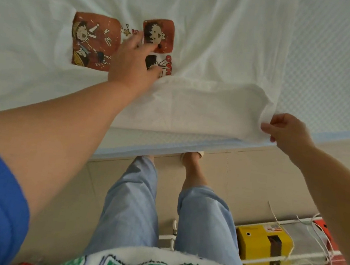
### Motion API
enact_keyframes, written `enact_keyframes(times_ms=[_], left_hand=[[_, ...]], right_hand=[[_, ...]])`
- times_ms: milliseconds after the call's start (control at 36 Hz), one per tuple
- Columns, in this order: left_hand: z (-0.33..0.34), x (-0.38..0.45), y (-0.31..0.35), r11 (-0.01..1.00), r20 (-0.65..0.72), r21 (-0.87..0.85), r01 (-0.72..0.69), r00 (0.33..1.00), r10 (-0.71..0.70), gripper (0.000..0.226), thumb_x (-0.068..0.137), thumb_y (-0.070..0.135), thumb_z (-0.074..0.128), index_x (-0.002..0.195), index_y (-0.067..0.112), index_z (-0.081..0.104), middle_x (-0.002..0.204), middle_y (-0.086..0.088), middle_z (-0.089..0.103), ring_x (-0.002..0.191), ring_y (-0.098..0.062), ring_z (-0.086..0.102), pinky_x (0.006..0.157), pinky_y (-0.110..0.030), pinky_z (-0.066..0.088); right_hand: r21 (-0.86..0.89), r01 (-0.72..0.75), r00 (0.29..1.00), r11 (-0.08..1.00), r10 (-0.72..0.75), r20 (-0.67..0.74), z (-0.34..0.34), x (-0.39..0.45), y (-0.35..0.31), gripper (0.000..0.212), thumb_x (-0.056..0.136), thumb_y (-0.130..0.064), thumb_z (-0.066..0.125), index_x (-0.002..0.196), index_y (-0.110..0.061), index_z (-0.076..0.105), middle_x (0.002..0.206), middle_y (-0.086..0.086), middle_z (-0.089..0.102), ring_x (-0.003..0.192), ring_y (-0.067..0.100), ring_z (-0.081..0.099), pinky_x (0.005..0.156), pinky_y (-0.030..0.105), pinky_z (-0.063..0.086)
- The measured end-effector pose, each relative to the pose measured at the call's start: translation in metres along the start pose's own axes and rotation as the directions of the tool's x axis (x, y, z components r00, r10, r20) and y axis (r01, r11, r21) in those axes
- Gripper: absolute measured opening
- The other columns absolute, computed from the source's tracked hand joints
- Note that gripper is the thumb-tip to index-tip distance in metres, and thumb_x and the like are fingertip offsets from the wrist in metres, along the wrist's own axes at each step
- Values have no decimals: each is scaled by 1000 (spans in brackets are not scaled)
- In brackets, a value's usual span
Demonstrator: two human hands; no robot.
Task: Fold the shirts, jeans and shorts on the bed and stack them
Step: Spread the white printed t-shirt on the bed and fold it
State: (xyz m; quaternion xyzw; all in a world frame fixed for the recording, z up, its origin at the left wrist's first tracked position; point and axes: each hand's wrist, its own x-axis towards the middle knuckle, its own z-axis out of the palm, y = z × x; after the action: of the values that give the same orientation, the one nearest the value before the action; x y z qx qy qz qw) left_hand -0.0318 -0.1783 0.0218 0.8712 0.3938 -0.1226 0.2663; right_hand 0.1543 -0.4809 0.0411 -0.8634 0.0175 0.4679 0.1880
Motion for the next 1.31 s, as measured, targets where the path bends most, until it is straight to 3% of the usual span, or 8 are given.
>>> enact_keyframes(times_ms=[222, 417, 556, 778, 944, 1111, 1194, 1306], left_hand=[[4, 2, -3, 999, -19, 36, 3, 1000, -3, 52, 89, 35, 55, 138, 23, 45, 153, -8, 29, 141, -25, 24, 113, -40, 24], [13, -1, 2, 999, -51, 27, 33, 998, -32, 56, 87, 44, 54, 138, 23, 44, 154, -6, 24, 142, -24, 19, 111, -40, 21], [13, -2, -1, 999, -7, 45, 25, 1000, -25, 59, 89, 50, 48, 141, 24, 38, 156, -7, 18, 144, -24, 13, 114, -43, 15], [14, -7, -2, 996, 76, 91, 5, 997, -12, 71, 87, 62, 39, 147, 26, 25, 158, -8, 6, 145, -23, 4, 114, -46, 9], [14, -9, -4, 996, 105, 84, 3, 994, -12, 91, 74, 76, 32, 149, 27, 18, 159, -8, 2, 146, -23, 1, 114, -46, 6], [13, -8, -6, 995, 113, 98, 2, 993, -13, 87, 78, 72, 41, 148, 26, 19, 159, -8, 2, 145, -24, 2, 114, -48, 7], [13, -7, -7, 994, 111, 114, -4, 994, -9, 83, 82, 69, 45, 148, 26, 19, 159, -8, 2, 146, -25, 2, 114, -47, 7], [14, -7, -6, 994, 90, 110, 0, 996, -10, 81, 83, 67, 48, 148, 27, 21, 159, -7, 3, 146, -23, 3, 114, -47, 8]], right_hand=[[293, -168, 979, 941, 125, 160, -24, 7, 23, 18, 87, 0, 56, 78, -15, 60, 66, 1, 45, 35, 1, 38, 37, 12, 35], [528, -353, 860, 772, 45, 508, -24, -5, 25, 25, 89, -15, 38, 87, -21, 62, 70, -5, 65, 58, 11, 63, 48, 16, 43], [237, -177, 899, 955, 59, 434, -15, -8, 33, 23, 86, -4, 58, 101, -20, 63, 81, -5, 65, 67, 12, 60, 64, 24, 44], [379, -240, 895, 894, 52, 444, -22, -3, 41, 11, 81, -12, 62, 91, -15, 63, 57, -9, 60, 47, 5, 57, 52, 20, 53], [545, -392, 838, 741, 42, 545, -11, -8, 40, 39, 73, -13, 59, 112, -10, 60, 102, 5, 72, 91, 25, 70, 73, 36, 59], [834, -327, 932, 445, 7, 361, 4, -16, 35, 32, 71, -15, 63, 101, -7, 59, 98, 4, 70, 89, 17, 69, 73, 28, 58], [855, -156, 980, 495, -34, 198, -5, -20, 31, 13, 70, -7, 69, 70, -12, 57, 80, 2, 63, 84, 15, 66, 75, 25, 55], [736, -4, 996, 677, -64, 64, -13, -28, 38, 36, 70, -6, 72, 44, -21, 52, 51, -9, 51, 62, 9, 58, 73, 19, 51]])
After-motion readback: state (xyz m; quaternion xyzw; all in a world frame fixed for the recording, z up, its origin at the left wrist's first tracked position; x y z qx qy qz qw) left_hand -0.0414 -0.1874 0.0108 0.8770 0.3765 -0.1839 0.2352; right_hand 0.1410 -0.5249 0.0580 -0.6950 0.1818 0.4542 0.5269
